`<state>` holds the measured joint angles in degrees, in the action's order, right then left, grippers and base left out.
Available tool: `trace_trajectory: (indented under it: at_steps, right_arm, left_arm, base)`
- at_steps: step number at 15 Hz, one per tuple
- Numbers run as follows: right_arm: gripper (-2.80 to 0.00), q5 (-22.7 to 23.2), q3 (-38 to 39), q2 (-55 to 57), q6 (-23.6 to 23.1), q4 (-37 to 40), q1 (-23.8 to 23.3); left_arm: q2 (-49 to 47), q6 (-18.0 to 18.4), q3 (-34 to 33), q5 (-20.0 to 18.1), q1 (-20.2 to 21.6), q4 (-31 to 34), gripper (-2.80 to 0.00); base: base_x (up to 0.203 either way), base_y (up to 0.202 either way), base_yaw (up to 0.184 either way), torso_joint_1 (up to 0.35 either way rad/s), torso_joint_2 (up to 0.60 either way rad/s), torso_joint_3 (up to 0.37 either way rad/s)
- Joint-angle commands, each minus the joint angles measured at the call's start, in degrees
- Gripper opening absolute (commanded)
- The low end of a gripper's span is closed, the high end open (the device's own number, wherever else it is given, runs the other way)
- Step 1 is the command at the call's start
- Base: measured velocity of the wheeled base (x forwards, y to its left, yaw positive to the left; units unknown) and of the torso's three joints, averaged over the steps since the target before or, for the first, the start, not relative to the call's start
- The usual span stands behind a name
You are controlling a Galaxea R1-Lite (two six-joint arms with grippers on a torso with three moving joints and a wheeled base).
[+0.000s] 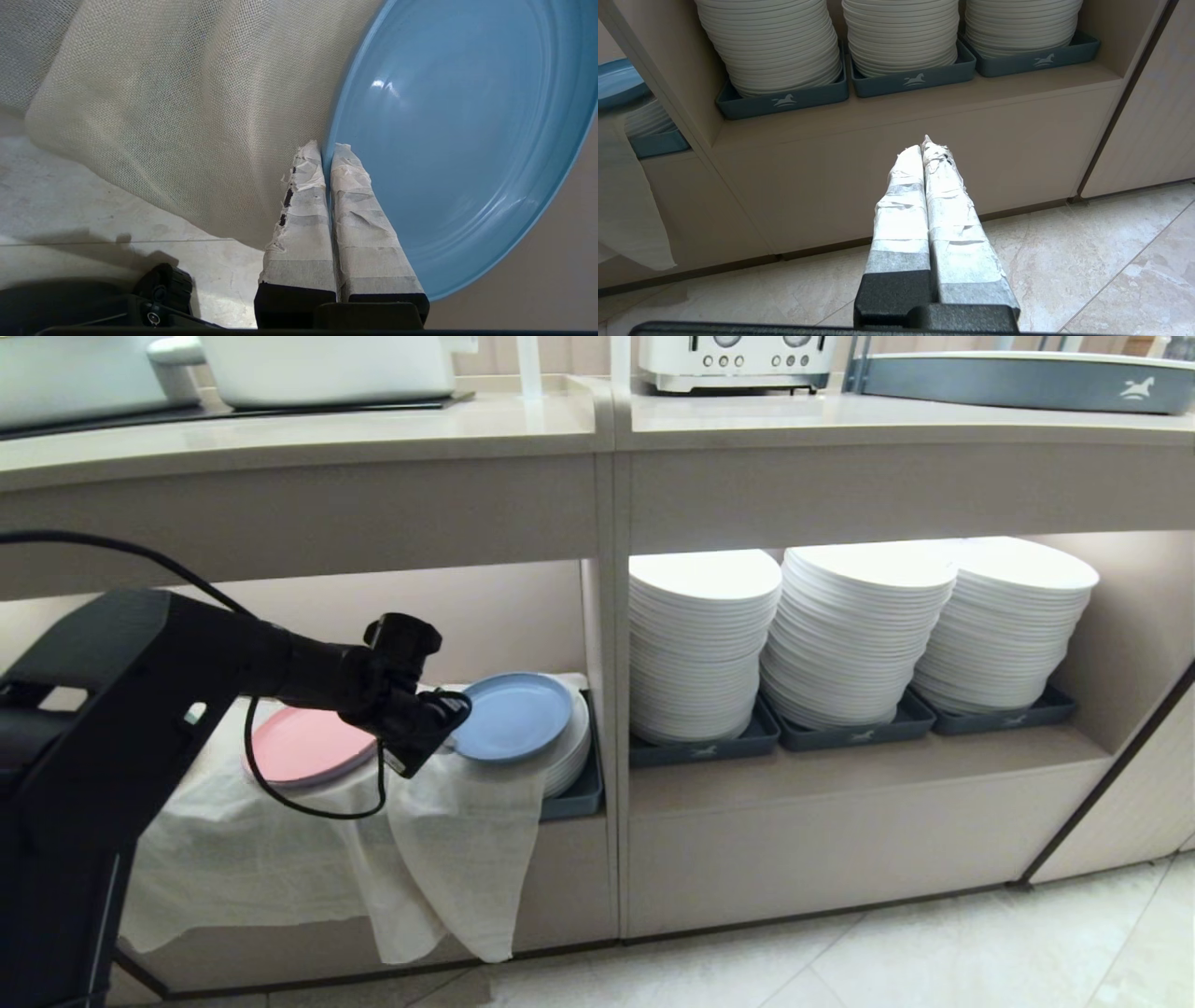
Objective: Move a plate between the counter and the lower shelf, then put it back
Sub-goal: Put the plate in the cupboard
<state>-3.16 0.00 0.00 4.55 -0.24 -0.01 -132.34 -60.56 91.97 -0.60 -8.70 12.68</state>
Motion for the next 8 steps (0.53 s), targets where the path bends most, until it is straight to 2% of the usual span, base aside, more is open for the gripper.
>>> trace_trajectory:
  at_steps: [1,8]
  right_arm:
    - [-2.80,0.0,0.0,0.0,0.0,0.0,0.0]
    - [-2.80,0.0,0.0,0.0,0.0,0.0,0.0]
  left_arm:
    - [-0.7,-0.2,0.3,0.0,0.0,0.0,-2.80]
    - [-3.1,0.1,5.7,0.1,0.2,0.5,-2.80]
  base:
    - [0.000,0.000,0.000,0.000,0.00,0.000]
    - [0.000,0.000,0.000,0.000,0.00,0.000]
